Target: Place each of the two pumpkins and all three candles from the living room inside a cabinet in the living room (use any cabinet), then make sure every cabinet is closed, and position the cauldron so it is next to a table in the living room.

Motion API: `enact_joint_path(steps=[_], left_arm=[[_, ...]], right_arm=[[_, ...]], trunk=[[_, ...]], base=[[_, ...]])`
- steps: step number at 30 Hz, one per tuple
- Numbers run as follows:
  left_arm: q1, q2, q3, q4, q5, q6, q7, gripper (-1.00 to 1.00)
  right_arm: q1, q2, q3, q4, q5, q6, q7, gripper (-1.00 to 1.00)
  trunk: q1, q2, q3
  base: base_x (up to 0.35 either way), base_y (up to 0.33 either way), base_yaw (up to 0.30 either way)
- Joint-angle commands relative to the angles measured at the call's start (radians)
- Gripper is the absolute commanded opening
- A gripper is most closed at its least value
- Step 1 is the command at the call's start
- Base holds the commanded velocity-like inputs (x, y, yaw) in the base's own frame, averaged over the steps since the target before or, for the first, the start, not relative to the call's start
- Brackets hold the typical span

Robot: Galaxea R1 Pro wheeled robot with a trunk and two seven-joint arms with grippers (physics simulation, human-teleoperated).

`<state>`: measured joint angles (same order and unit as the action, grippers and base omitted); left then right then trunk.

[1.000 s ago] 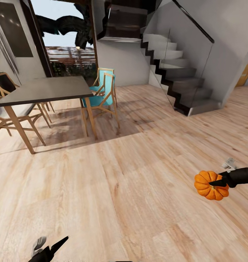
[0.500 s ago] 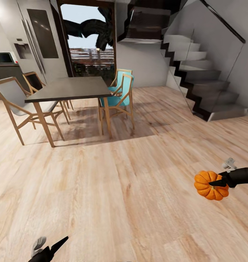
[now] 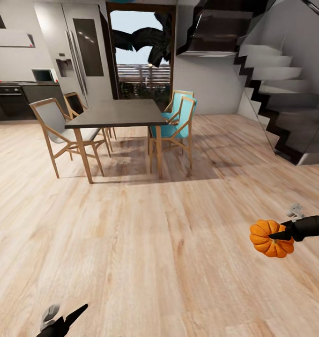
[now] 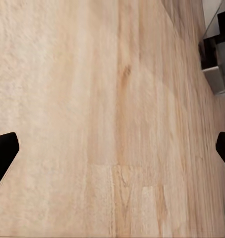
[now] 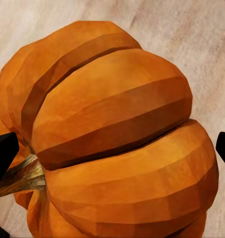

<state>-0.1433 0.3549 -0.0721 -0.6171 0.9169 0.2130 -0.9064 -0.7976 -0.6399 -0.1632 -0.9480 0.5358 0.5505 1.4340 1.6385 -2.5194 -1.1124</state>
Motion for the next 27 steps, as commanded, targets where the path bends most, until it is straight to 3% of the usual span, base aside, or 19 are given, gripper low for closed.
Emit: enact_joint_path(steps=[1,27], left_arm=[[-0.001,0.001,-0.005,0.0,0.011,0.009,-0.002,1.0],[-0.001,0.001,-0.005,0.0,0.011,0.009,-0.002,1.0]], right_arm=[[-0.001,0.0,-0.002,-0.001,0.006,0.011,0.008,-1.0],[0.0,0.0,-0.002,0.0,0.006,0.009,0.008,-1.0]], trunk=[[0.0,0.0,0.0],[0.0,0.0,0.011]], base=[[0.0,0.0,0.287],[0.0,0.0,0.287]])
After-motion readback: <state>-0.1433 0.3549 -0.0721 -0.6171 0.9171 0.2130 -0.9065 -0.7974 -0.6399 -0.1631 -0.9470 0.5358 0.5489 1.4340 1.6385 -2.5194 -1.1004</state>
